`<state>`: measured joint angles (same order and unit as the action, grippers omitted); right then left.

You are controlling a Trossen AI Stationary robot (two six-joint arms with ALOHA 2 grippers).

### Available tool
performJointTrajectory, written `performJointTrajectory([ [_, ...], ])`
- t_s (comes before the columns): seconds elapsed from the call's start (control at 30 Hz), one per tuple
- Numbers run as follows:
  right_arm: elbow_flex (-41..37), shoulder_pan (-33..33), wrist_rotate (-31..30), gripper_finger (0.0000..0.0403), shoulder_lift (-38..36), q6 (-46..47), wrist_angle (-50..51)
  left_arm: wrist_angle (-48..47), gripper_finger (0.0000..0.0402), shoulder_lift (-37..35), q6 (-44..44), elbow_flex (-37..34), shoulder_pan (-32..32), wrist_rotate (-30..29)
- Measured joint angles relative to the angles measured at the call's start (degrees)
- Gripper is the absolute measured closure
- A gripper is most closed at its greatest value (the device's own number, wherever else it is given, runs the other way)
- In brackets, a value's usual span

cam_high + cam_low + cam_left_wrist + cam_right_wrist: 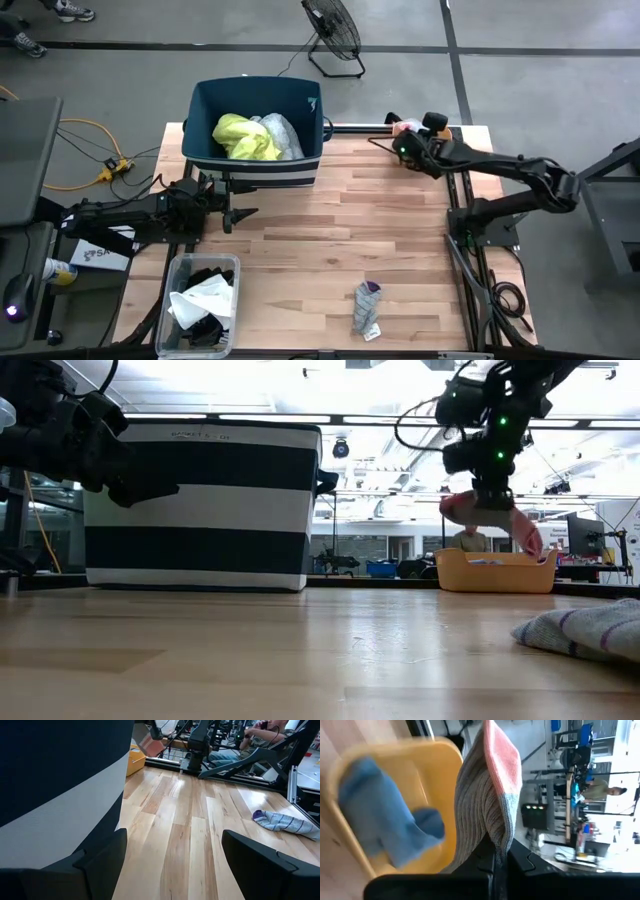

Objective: Pick & Place Cloths
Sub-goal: Put the pink sock into the orange bin

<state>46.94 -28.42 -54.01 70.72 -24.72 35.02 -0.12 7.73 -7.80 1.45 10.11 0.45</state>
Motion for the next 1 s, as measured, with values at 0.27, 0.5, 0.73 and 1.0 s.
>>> performJointTrajectory([
  [0.27, 0.0, -4.2, 0.1, 0.0398, 3.5, -14.9, 0.5, 0.0, 0.008, 0.0, 0.0, 0.0, 0.0, 0.0],
  [0.5, 0.0, -5.9, -2.3, 0.0398, 9.7, -30.7, 0.2, 0.0, 0.008, 0.0, 0.0, 0.0, 0.0, 0.0],
  [0.73, 0.0, -5.9, -15.0, 0.0398, 13.0, -45.2, -6.7, 0.0, 0.008, 0.0, 0.0, 0.0, 0.0, 0.0],
  [1.0, 1.1, -6.5, -15.9, 0.0398, 12.1, -41.9, -17.7, 0.0, 0.008, 0.0, 0.0, 0.0, 0.0, 0.0],
])
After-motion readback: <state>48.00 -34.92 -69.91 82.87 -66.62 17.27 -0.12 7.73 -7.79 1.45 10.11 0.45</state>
